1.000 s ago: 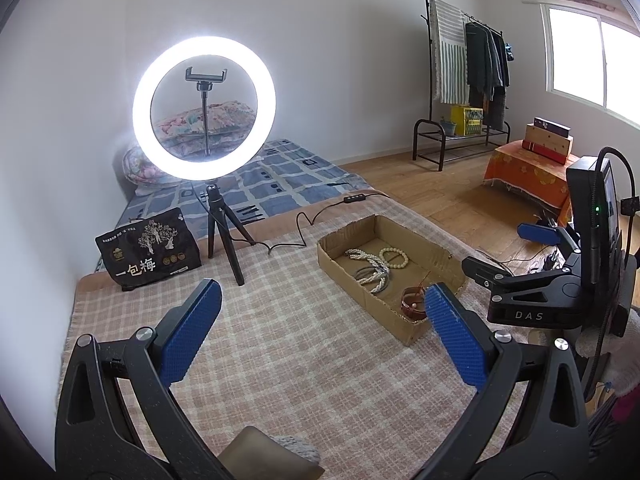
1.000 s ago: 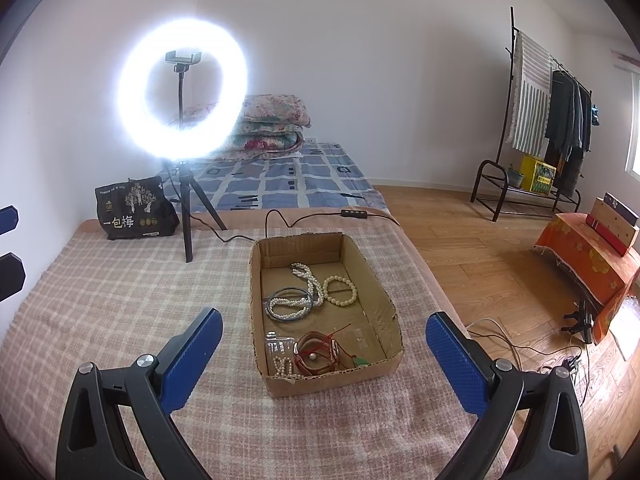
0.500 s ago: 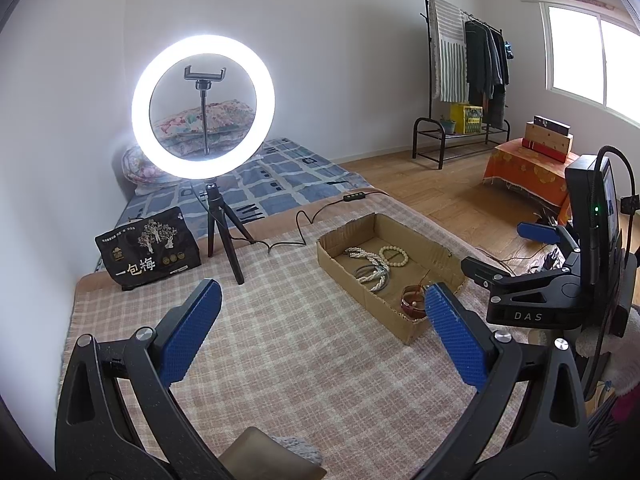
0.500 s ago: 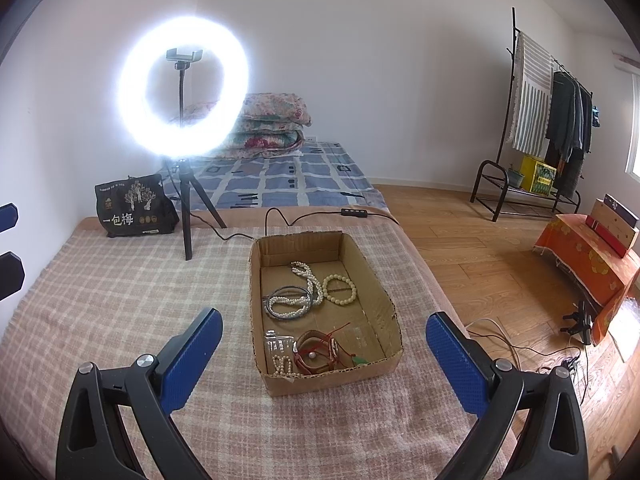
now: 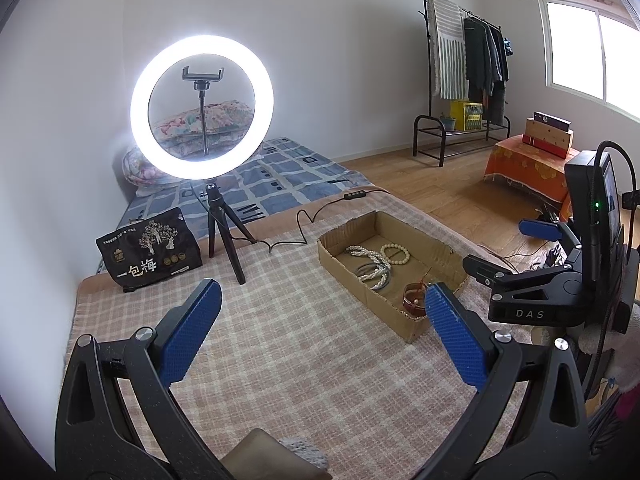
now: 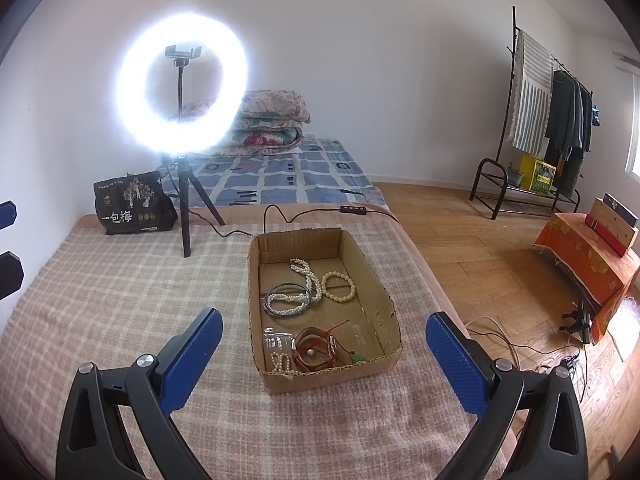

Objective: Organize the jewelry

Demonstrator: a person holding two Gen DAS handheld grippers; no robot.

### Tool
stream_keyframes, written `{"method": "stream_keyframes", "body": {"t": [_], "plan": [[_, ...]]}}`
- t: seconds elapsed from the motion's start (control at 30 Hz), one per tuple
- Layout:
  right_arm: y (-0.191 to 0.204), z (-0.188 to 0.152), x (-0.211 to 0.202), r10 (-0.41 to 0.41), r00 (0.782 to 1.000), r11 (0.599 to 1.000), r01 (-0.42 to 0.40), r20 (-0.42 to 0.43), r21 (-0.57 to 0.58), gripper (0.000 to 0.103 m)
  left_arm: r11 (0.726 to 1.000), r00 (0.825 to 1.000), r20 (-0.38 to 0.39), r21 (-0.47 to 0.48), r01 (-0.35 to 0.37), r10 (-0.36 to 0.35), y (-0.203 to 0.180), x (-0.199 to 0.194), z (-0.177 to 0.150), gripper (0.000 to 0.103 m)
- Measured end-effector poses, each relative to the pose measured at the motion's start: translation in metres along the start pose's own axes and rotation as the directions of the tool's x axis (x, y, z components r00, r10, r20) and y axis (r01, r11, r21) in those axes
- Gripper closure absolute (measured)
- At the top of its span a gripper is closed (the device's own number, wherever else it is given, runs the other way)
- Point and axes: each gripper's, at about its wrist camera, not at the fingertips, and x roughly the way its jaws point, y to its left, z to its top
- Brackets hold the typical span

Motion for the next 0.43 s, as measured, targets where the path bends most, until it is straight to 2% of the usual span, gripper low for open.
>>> {"method": "stream_keyframes", "body": {"t": [0.43], "plan": [[-0.0003,-0.0026,0.0034,0.007,1.000,1.000,-0.007,-0.020,-0.003,0.000,1.000,0.999,0.016,0.012,-0.028,0.028,0.0004,0.0006,-0.0018,0.000]]}}
